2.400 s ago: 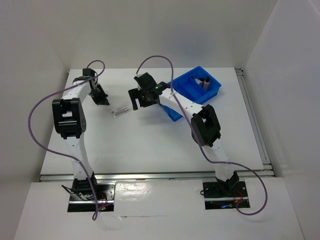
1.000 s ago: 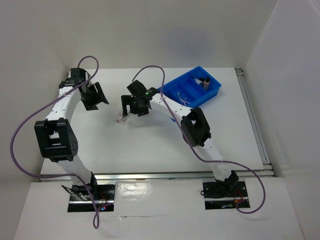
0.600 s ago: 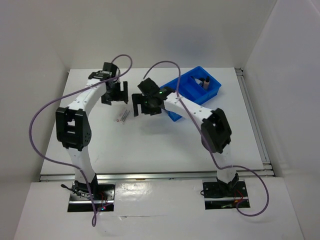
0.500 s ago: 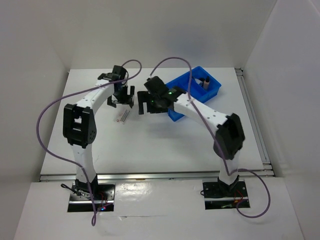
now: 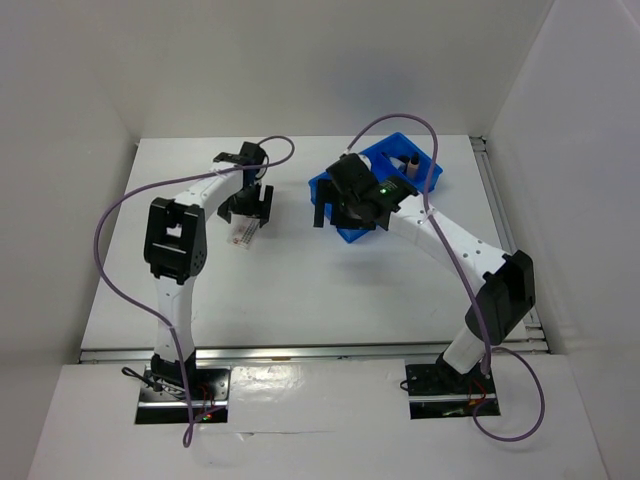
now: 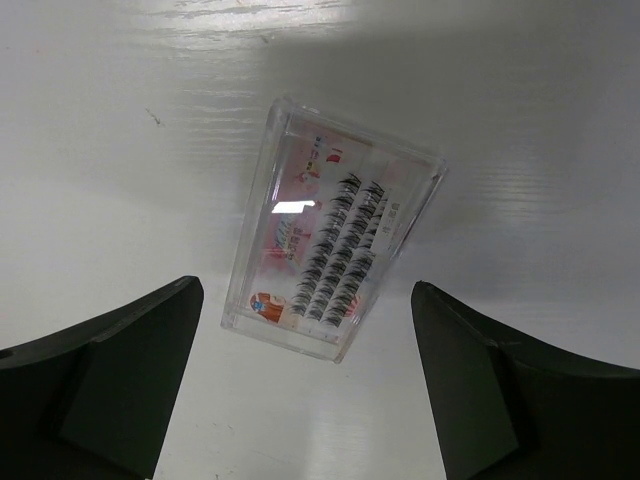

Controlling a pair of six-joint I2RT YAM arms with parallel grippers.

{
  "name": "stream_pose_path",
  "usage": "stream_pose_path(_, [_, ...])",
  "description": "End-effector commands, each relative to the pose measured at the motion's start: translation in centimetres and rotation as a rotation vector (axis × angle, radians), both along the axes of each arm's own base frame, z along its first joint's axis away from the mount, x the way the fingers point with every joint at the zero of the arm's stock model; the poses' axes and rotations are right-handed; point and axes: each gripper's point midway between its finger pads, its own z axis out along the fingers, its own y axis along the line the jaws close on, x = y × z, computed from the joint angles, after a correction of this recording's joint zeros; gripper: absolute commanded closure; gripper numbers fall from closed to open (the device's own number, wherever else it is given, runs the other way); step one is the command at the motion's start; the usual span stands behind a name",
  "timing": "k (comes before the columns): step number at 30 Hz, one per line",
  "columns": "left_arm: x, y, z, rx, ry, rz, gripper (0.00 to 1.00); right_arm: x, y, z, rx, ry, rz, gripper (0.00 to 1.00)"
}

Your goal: Organize the makeup

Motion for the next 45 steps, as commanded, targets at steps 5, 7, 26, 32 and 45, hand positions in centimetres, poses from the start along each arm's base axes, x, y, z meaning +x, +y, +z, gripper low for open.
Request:
stream_pose_path(5, [0.1, 0.0, -1.9, 0.003, 0.036, -0.012, 0.0, 0.2, -0.4, 0.1, -0.024, -0.007, -0.017, 0.03])
stream_pose_path(7, [0.2, -0.3, -2.3, -0.033, 0.045, -0.013, 0.0, 0.2, -0.4, 0.1, -0.024, -0.007, -0.017, 0.03])
stream_pose_path(26, [-1.0, -1.7, -2.6, -0.168, 0.086, -0.009, 0.32, 0.6, -0.2, 0.1, 0.011, -0.001, -0.011, 0.03])
stream_pose_path(32, [-1.5, -5.8, 3.3, -0.41, 0.024, -0.131, 0.54, 2.0, 0.0, 2.2, 0.19, -0.021, 0.109, 0.03])
stream_pose_path(45, [-9.3, -15.2, 19.6, -1.153, -0.059, -0.482, 0.69, 3.7, 2.7, 11.3, 0.508, -0.257, 0.481, 0.01])
